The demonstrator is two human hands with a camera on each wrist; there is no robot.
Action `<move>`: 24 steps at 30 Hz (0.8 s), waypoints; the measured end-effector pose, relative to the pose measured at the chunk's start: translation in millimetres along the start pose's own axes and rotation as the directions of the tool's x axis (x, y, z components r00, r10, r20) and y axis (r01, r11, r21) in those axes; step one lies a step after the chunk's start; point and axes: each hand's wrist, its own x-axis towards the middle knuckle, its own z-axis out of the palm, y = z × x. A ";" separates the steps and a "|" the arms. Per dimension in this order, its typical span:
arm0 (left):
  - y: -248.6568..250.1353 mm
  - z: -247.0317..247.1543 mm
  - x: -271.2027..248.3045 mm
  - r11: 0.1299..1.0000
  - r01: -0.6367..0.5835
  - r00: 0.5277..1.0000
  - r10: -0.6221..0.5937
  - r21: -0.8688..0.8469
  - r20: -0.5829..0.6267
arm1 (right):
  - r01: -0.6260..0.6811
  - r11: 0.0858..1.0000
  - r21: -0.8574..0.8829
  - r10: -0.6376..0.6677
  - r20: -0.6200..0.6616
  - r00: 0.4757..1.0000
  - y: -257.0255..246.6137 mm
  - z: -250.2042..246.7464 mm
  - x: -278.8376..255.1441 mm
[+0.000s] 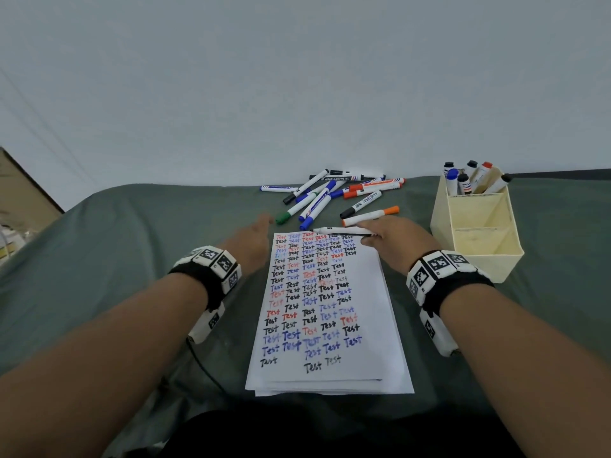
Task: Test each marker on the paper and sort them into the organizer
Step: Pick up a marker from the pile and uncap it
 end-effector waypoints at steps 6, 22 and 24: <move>-24.9 -17.7 1.6 0.966 -0.019 0.993 -0.012 0.259 0.116 | 0.006 1.000 -0.013 -0.006 -0.031 1.000 3.3 4.2 0.9; -17.2 -5.4 -6.4 0.992 0.006 0.998 -0.015 0.128 0.069 | 0.020 0.999 0.026 -0.017 -0.119 0.993 10.3 10.7 4.7; -10.7 -5.8 -6.9 0.986 -0.069 0.997 0.071 0.152 -0.009 | 0.037 0.999 0.026 -0.033 -0.148 0.988 9.5 10.1 4.1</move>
